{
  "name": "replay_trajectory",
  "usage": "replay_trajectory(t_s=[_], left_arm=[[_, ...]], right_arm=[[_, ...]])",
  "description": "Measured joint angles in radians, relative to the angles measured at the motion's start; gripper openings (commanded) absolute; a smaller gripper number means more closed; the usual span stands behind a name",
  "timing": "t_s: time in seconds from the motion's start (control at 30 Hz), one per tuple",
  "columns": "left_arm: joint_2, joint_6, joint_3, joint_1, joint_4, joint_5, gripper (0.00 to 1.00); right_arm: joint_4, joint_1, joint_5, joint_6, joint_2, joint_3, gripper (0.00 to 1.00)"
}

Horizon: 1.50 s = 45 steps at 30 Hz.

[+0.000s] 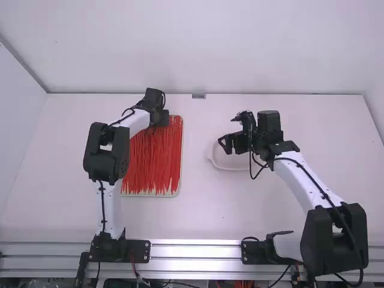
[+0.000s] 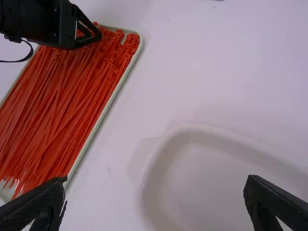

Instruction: Fasten the cable tie

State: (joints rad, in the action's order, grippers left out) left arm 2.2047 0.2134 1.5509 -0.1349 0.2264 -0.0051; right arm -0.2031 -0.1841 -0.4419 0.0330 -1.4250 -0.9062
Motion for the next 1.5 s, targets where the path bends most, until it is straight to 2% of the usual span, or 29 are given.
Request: replay_trajectory(t_s=[0.6, 1.27, 1.4, 1.5], left_arm=[[0.000, 0.004, -0.047, 0.000, -0.060, 0.000, 0.28], [0.000, 0.004, -0.047, 0.000, -0.061, 0.000, 0.12], [0.000, 0.004, -0.047, 0.000, -0.061, 0.000, 0.12], [0.000, 0.005, -0.047, 0.000, -0.061, 0.000, 0.17]], right_arm=[[-0.003, 0.000, 0.000, 0.000, 0.000, 0.000, 0.99], [-0.003, 0.000, 0.000, 0.000, 0.000, 0.000, 0.99], [-0.002, 0.000, 0.000, 0.000, 0.000, 0.000, 0.99], [-0.003, 0.000, 0.000, 0.000, 0.000, 0.000, 0.99]])
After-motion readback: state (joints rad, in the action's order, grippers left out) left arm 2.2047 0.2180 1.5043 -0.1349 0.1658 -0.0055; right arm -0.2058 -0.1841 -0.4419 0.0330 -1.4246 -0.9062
